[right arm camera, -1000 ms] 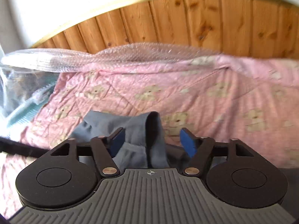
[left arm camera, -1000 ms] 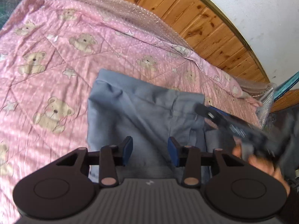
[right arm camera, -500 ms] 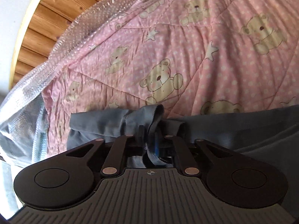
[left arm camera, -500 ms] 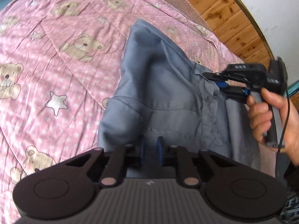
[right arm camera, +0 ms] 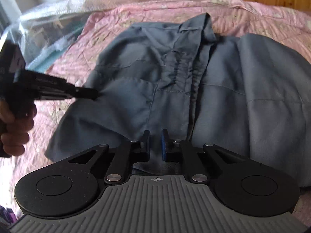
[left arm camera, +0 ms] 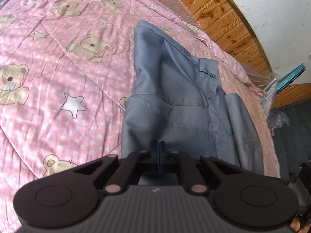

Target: Fold clothes

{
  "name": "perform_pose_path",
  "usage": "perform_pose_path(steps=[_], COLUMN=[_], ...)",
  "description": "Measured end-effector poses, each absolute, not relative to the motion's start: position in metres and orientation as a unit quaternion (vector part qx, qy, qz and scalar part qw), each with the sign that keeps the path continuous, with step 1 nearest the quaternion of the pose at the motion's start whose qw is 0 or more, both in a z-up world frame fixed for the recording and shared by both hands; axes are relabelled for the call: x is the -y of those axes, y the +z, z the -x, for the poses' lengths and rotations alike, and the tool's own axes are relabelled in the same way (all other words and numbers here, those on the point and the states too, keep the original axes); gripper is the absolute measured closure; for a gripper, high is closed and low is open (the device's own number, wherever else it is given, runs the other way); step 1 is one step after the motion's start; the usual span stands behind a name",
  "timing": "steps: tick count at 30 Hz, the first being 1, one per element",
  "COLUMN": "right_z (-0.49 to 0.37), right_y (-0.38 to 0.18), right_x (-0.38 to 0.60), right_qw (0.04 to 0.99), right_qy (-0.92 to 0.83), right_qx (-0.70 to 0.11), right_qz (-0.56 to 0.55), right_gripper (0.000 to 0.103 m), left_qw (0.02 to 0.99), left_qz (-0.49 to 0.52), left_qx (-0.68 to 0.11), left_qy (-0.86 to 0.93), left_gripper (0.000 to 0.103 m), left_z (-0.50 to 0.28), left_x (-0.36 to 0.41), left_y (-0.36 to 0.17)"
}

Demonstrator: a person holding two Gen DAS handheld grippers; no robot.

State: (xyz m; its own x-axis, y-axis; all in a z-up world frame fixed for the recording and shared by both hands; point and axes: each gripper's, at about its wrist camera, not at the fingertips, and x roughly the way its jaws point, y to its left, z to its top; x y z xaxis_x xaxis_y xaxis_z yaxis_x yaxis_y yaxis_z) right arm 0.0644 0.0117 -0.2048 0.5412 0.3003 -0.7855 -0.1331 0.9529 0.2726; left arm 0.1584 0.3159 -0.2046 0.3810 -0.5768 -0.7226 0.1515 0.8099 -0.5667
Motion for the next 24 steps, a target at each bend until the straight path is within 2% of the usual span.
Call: perform_pose_path(steps=[1,2,3,4,6,8,9,10,12,14,16,17,19,20,21,22,24], right_z=[-0.065,-0.065,-0.064,-0.06,-0.053,-0.046,-0.042,-0.039,-0.032,-0.027,-0.03,-0.028,-0.02,-0.014,-0.009,-0.004,0.004], right_y=[-0.196,-0.188,-0.183,-0.185,-0.189,-0.194,-0.196,-0.198,-0.203,-0.205,-0.197,-0.188,-0.164,-0.153,-0.143,-0.134,-0.128], right_x=[-0.004,0.003,0.007,0.006,0.003,0.0,-0.001,-0.002,-0.005,-0.006,-0.003,-0.002,0.011,0.025,0.041,0.063,0.112], right_qw=[0.873,0.872,0.871,0.871,0.872,0.873,0.873,0.873,0.874,0.871,0.86,0.864,0.882,0.892,0.901,0.909,0.909], right_qy=[0.111,0.098,0.089,0.088,0.087,0.085,0.085,0.084,0.082,0.08,0.078,0.078,0.067,0.048,0.022,-0.017,-0.097], right_qx=[-0.462,-0.461,-0.461,-0.462,-0.464,-0.466,-0.466,-0.467,-0.469,-0.475,-0.492,-0.487,-0.456,-0.439,-0.421,-0.402,-0.383], right_qz=[-0.112,-0.134,-0.146,-0.141,-0.13,-0.119,-0.114,-0.108,-0.097,-0.095,-0.109,-0.101,-0.094,-0.098,-0.104,-0.113,-0.136], right_gripper=[0.095,0.089,0.08,0.079,0.079,0.079,0.079,0.083,0.091,0.098,0.097,0.092,0.078,0.069,0.049,0.039,0.038], left_qw=[0.808,0.814,0.82,0.823,0.812,0.797,0.792,0.786,0.773,0.768,0.772,0.773,0.778,0.782,0.784,0.783,0.773], left_qz=[0.199,0.185,0.172,0.163,0.156,0.144,0.134,0.129,0.141,0.147,0.12,0.106,0.081,0.078,0.083,0.094,0.127], left_qx=[-0.505,-0.495,-0.484,-0.473,-0.476,-0.492,-0.507,-0.523,-0.552,-0.559,-0.561,-0.562,-0.559,-0.552,-0.545,-0.543,-0.543], left_qy=[-0.232,-0.242,-0.253,-0.269,-0.3,-0.319,-0.312,-0.302,-0.28,-0.274,-0.274,-0.274,-0.275,-0.279,-0.284,-0.289,-0.301], left_gripper=[0.098,0.092,0.079,0.074,0.072,0.072,0.076,0.087,0.099,0.099,0.097,0.093,0.068,0.065,0.062,0.058,0.052], left_z=[-0.155,-0.15,-0.145,-0.138,-0.126,-0.115,-0.112,-0.11,-0.111,-0.111,-0.11,-0.11,-0.108,-0.107,-0.108,-0.11,-0.12], left_x=[-0.314,-0.312,-0.309,-0.306,-0.301,-0.297,-0.295,-0.295,-0.299,-0.301,-0.291,-0.286,-0.274,-0.266,-0.259,-0.249,-0.226], left_y=[-0.195,-0.182,-0.169,-0.157,-0.154,-0.161,-0.172,-0.184,-0.203,-0.205,-0.191,-0.185,-0.169,-0.159,-0.149,-0.142,-0.131])
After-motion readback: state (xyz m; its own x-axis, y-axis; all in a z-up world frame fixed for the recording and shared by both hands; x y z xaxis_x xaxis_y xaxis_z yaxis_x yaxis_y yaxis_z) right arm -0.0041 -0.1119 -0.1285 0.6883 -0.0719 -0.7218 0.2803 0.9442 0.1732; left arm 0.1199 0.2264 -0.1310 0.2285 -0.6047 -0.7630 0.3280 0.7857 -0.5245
